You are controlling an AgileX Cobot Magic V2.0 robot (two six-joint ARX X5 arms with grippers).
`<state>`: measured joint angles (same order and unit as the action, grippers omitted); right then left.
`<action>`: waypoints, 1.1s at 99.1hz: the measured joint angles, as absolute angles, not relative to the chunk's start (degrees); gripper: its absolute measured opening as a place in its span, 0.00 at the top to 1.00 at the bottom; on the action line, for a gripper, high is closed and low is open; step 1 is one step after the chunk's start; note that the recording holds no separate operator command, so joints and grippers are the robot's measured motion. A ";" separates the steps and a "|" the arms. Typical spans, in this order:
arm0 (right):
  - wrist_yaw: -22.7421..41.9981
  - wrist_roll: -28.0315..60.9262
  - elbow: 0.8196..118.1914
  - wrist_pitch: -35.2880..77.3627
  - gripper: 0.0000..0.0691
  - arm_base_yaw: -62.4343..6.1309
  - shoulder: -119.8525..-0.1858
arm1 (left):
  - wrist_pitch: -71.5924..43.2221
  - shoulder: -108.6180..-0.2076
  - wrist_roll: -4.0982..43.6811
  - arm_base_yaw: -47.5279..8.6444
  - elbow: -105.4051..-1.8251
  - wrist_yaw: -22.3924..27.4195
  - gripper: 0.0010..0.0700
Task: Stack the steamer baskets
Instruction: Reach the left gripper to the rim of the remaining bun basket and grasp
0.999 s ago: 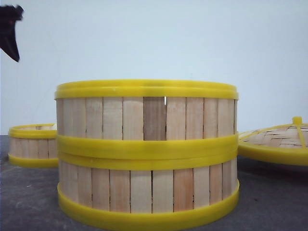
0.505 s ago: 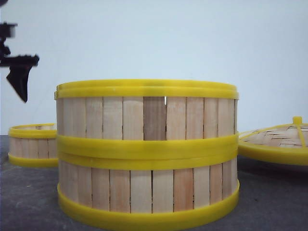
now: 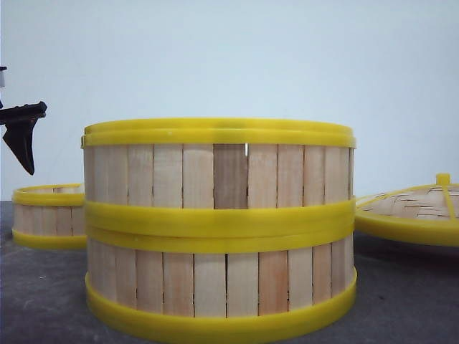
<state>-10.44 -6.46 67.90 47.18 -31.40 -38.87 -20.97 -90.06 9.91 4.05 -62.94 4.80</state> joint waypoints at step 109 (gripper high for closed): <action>-10.44 -6.46 67.90 47.05 0.30 -31.40 -39.72 | -19.84 -97.80 10.04 0.97 -63.86 3.09 0.84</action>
